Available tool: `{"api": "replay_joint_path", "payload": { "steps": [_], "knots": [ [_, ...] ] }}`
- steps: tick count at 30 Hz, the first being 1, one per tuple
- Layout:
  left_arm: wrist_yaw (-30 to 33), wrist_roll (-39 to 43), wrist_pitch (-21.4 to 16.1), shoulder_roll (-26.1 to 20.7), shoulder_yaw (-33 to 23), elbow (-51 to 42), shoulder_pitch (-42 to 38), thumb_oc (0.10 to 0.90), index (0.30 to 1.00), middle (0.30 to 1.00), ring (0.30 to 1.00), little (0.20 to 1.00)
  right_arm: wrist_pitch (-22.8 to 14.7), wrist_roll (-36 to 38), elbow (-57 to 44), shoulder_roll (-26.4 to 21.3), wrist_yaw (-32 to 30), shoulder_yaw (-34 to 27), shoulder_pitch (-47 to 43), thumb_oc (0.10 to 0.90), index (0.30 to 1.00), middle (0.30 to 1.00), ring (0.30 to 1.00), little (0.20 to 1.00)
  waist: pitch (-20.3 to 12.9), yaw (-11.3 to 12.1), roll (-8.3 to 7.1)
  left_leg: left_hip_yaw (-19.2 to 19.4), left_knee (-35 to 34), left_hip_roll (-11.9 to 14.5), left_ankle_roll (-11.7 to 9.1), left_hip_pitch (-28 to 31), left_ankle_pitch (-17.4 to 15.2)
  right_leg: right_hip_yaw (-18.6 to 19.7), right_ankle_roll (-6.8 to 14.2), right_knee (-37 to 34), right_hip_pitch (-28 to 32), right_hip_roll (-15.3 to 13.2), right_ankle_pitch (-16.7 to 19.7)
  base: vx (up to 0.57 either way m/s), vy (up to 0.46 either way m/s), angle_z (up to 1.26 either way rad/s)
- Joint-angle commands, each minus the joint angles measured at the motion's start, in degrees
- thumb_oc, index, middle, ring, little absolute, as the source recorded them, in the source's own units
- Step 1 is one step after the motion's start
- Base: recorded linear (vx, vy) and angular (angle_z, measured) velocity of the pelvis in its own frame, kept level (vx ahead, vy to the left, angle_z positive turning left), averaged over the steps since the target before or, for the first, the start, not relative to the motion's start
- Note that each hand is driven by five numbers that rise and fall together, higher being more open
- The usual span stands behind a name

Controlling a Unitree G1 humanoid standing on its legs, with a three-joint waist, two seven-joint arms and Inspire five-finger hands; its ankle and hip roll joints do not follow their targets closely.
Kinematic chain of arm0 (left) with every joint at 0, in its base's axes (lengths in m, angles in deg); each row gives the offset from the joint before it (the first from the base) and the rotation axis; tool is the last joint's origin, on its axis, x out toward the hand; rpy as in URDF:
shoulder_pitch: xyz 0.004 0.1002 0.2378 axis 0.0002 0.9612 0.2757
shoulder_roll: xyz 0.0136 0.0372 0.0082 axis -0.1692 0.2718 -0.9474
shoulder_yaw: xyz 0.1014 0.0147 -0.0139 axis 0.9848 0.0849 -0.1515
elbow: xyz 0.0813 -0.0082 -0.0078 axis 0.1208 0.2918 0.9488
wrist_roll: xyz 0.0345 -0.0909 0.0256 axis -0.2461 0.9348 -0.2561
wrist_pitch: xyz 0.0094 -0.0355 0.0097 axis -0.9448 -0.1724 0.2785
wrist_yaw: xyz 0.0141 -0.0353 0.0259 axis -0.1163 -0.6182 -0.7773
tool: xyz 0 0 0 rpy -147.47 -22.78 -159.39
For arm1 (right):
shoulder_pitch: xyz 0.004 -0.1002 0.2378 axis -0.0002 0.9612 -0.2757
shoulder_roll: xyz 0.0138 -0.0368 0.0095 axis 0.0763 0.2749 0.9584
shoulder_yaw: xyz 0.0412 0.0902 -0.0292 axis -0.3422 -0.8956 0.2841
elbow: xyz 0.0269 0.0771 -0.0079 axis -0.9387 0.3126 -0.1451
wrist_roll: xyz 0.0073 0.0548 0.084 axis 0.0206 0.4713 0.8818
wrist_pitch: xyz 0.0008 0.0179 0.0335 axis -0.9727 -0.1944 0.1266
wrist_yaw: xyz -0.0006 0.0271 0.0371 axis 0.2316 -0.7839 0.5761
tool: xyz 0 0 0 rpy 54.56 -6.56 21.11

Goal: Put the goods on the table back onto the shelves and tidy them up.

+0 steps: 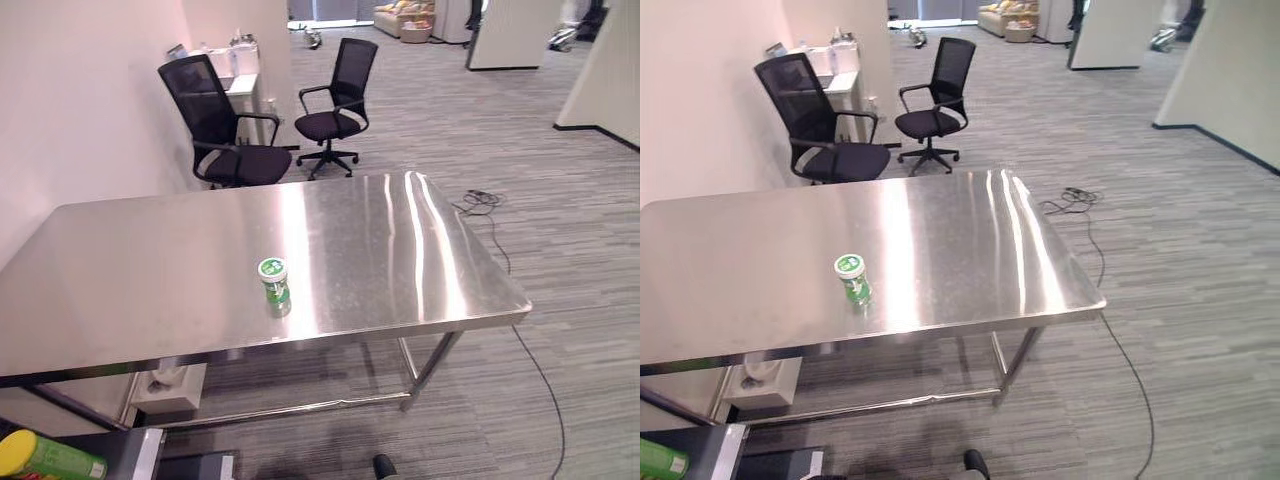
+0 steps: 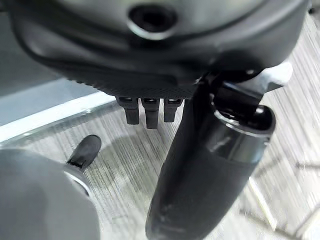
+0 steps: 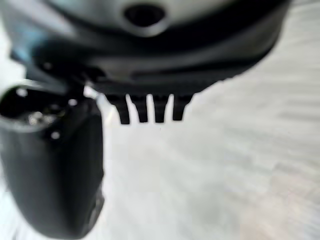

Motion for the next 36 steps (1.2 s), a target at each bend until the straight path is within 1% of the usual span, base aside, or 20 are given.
{"api": "replay_joint_path", "payload": {
  "steps": [1, 2, 4, 6, 7, 8, 9, 10, 11, 12, 13, 14, 15, 16, 17, 21, 22, 28, 29, 36],
  "knots": [
    [0.84, -3.02, -1.52, -0.04, -2.64, -1.86, -4.31, 0.800, 0.900, 0.900, 0.900, 0.900, -7.68, -3.68, -16.32, -5.12, -10.43, 0.01, 3.22, 0.800, 0.900, 0.900, 0.900, 0.900, 0.15, 2.77, -0.39, -5.18, 0.60, -2.28, 3.16, -1.03, -5.90, -0.39, 1.00, 1.18, -4.44, 1.56, 6.56, 0.06, 0.042, -0.08],
    [1.61, -4.00, -1.38, 0.04, -3.59, -2.87, -3.53, 0.800, 0.900, 0.900, 0.900, 0.900, -9.65, -8.72, -31.37, -4.17, -18.36, -6.21, 5.54, 0.800, 0.900, 0.900, 0.900, 0.900, -0.18, 2.69, 0.10, -5.37, 0.60, -2.23, 3.40, -0.79, -6.37, -0.50, 1.00, 1.06, -4.21, 1.66, 6.29, 0.05, 0.033, 0.06],
    [2.58, -4.12, -1.33, 0.19, -4.91, -3.60, -2.84, 0.800, 0.900, 0.900, 0.900, 0.900, -11.06, -12.53, -50.52, 0.08, -24.67, -9.42, 4.84, 0.800, 0.900, 0.900, 0.900, 0.900, -0.57, 2.79, 0.59, -5.40, 0.60, -2.46, 3.83, -0.76, -6.57, -0.19, 1.00, 0.94, -4.30, 1.64, 6.43, 0.02, 0.020, 0.00],
    [2.79, -3.68, -1.27, 0.85, -5.45, -3.89, -3.20, 0.800, 0.900, 0.900, 0.900, 0.900, -13.86, -14.25, -66.11, 1.60, -27.69, -7.33, -0.44, 0.800, 0.900, 0.900, 0.900, 0.900, -0.66, 3.37, 1.09, -5.28, 0.60, -2.54, 4.19, -0.32, -6.96, -0.03, 1.00, 0.91, -4.21, 1.72, 6.32, 0.04, 0.034, -0.04],
    [2.76, -3.73, -1.33, 1.01, -5.27, -4.12, -3.23, 0.800, 0.900, 0.900, 0.900, 0.900, -14.98, -14.61, -71.54, 2.60, -27.85, -5.82, -2.73, 0.800, 0.900, 0.900, 0.900, 0.900, -0.58, 3.78, 1.31, -5.31, 0.60, -2.38, 4.26, -0.07, -7.38, -0.19, 1.00, 0.96, -3.98, 1.93, 5.83, 0.03, 0.023, -0.09],
    [2.66, -3.69, -1.36, 1.17, -4.90, -4.27, -3.33, 0.800, 0.900, 0.900, 0.900, 0.900, -15.86, -14.79, -75.16, 2.88, -27.87, -4.83, -4.46, 0.800, 0.900, 0.900, 0.900, 0.900, -0.59, 4.18, 1.25, -5.44, 0.60, -2.49, 4.28, -0.22, -7.06, -0.20, 1.00, 0.84, -4.06, 1.82, 5.94, 0.01, 0.009, -0.11],
    [2.66, -3.69, -1.35, 0.92, -5.12, -4.27, -3.41, 0.800, 0.900, 0.900, 0.900, 0.900, -15.38, -15.25, -76.02, 3.53, -28.05, -4.44, -4.98, 0.800, 0.900, 0.900, 0.900, 0.900, -0.54, 3.98, 1.01, -5.43, 0.60, -2.53, 4.29, -0.30, -7.02, -0.17, 1.00, 0.85, -4.15, 1.78, 5.97, -0.02, -0.002, 0.14],
    [2.35, -3.75, -1.28, 1.88, -3.44, -4.66, -3.53, 0.800, 0.900, 0.900, 0.900, 0.900, -17.75, -14.32, -85.21, 2.86, -27.17, 1.02, -11.95, 0.800, 0.900, 0.900, 0.900, 0.900, -0.69, 6.00, 1.02, -5.85, 0.60, -2.34, 4.24, -0.39, -6.95, -0.99, 0.98, 0.65, -3.73, 1.71, 4.98, 0.00, -0.011, 0.23],
    [2.39, -3.50, -1.26, 2.06, -2.89, -4.69, -3.61, 0.800, 0.900, 0.900, 0.900, 0.900, -18.62, -12.11, -87.76, 2.94, -26.40, 3.23, -14.68, 0.800, 0.900, 0.900, 0.900, 0.900, -0.81, 6.67, 0.83, -6.02, 0.60, -2.23, 4.17, -0.42, -6.93, -1.39, 0.94, 0.61, -3.53, 1.70, 4.61, 0.00, -0.011, 0.26],
    [2.41, -3.46, -1.26, 1.93, -3.12, -4.68, -3.64, 0.800, 0.900, 0.900, 0.900, 0.900, -18.50, -12.09, -87.95, 3.09, -26.32, 3.54, -15.03, 0.800, 0.900, 0.900, 0.900, 0.900, -0.75, 6.42, 0.74, -6.03, 0.60, -2.20, 4.15, -0.41, -6.95, -1.42, 0.93, 0.64, -3.52, 1.72, 4.55, 0.00, 0.000, 0.00],
    [2.40, -3.03, -1.20, 2.11, -2.39, -4.81, -3.62, 0.800, 0.900, 0.900, 0.900, 0.900, -19.52, -9.70, -89.43, 2.72, -25.60, 5.30, -17.37, 0.800, 0.900, 0.900, 0.900, 0.900, -0.84, 7.12, 0.52, -6.29, 0.60, -2.07, 4.03, -0.50, -6.89, -1.87, 0.89, 0.56, -3.27, 1.72, 4.15, 0.00, -0.028, 0.10],
    [2.39, -2.85, -1.20, 2.30, -1.72, -4.83, -3.49, 0.800, 0.900, 0.900, 0.900, 0.900, -20.05, -8.19, -90.23, 1.44, -24.35, 9.01, -20.40, 0.800, 0.900, 0.900, 0.900, 0.900, -0.77, 8.15, 0.34, -6.67, 0.60, -1.80, 3.88, -0.51, -6.78, -2.51, 0.79, 0.56, -2.80, 1.78, 3.63, 0.00, -0.048, 0.25],
    [2.33, -2.77, -1.11, 2.43, -1.12, -4.61, -3.78, 0.800, 0.900, 0.900, 0.900, 0.900, -19.20, -6.88, -90.76, 0.28, -22.99, 11.88, -22.01, 0.800, 0.900, 0.900, 0.900, 0.900, -0.89, 9.20, 0.00, -7.02, 0.60, -1.67, 3.69, -0.76, -6.54, -3.12, 0.72, 0.47, -2.58, 1.62, 3.24, 0.00, -0.037, 0.44],
    [2.33, -2.75, -1.11, 2.38, -1.37, -4.61, -3.76, 0.800, 0.900, 0.900, 0.900, 0.900, -19.14, -6.88, -90.66, 0.19, -22.95, 12.32, -22.47, 0.800, 0.900, 0.900, 0.900, 0.900, -0.90, 8.85, -0.01, -7.11, 0.60, -1.66, 3.67, -0.79, -6.53, -3.22, 0.71, 0.48, -2.54, 1.61, 3.19, 0.00, -0.048, 0.32],
    [2.18, -2.51, -1.04, 2.78, -0.41, -4.24, -3.69, 0.800, 0.900, 0.900, 0.900, 0.900, -18.88, -5.76, -91.72, -1.24, -21.16, 17.49, -25.46, 0.800, 0.900, 0.900, 0.900, 0.900, -1.09, 10.18, -0.35, -7.53, 0.60, -1.41, 3.36, -0.89, -6.30, -4.11, 0.59, 0.46, -1.98, 1.56, 2.61, 0.01, -0.041, 0.26],
    [1.96, -2.62, -1.06, 3.30, 0.71, -4.00, -3.85, 0.800, 0.900, 0.900, 0.900, 0.900, -17.75, -5.27, -92.85, -2.02, -18.25, 25.59, -29.42, 0.800, 0.900, 0.900, 0.900, 0.900, -1.21, 11.91, -0.55, -8.43, 0.60, -0.87, 2.91, -1.05, -5.89, -5.51, 0.37, 0.34, -0.91, 1.63, 1.59, 0.01, -0.052, 0.26],
    [1.93, -2.65, -1.10, 3.50, 1.40, -3.83, -3.80, 0.800, 0.900, 0.900, 0.900, 0.900, -17.67, -3.32, -91.86, -1.59, -16.78, 30.46, -31.86, 0.800, 0.900, 0.900, 0.900, 0.900, -1.21, 12.72, -0.67, -8.85, 0.60, -0.55, 2.66, -1.14, -5.67, -6.13, 0.22, 0.25, -0.39, 1.66, 1.14, -0.01, -0.054, 0.17],
    [1.35, -2.02, -1.17, 3.54, 2.01, -3.77, -3.21, 0.800, 0.900, 0.900, 0.900, 0.900, -16.54, 0.17, -89.84, -0.68, -12.29, 43.55, -37.85, 0.800, 0.900, 0.900, 0.900, 0.900, -1.25, 14.87, -0.70, -9.64, 0.60, 0.33, 2.03, -1.63, -4.59, -7.58, -0.33, 0.24, 0.46, 1.91, 0.01, -0.01, -0.047, 0.07],
    [1.34, -2.02, -1.17, 3.52, 1.87, -3.78, -3.18, 0.800, 0.900, 0.900, 0.900, 0.900, -16.57, 0.18, -89.69, -0.71, -12.29, 43.86, -38.17, 0.800, 0.900, 0.900, 0.900, 0.900, -1.26, 14.73, -0.69, -9.64, 0.60, 0.34, 2.02, -1.62, -4.59, -7.58, -0.34, 0.24, 0.46, 1.92, 0.00, 0.00, -0.034, -0.02],
    [0.55, -2.10, -1.32, 3.63, 2.70, -4.42, -2.84, 0.800, 0.900, 0.900, 0.900, 0.900, -15.17, 0.31, -88.41, -0.39, -8.63, 57.92, -45.75, 0.800, 0.900, 0.900, 0.900, 0.900, -1.46, 16.83, -0.54, -10.27, 0.60, 0.92, 1.49, -2.02, -3.73, -8.39, -0.86, 0.24, 1.30, 2.23, -1.01, 0.00, -0.018, 0.01]
  ]
}}
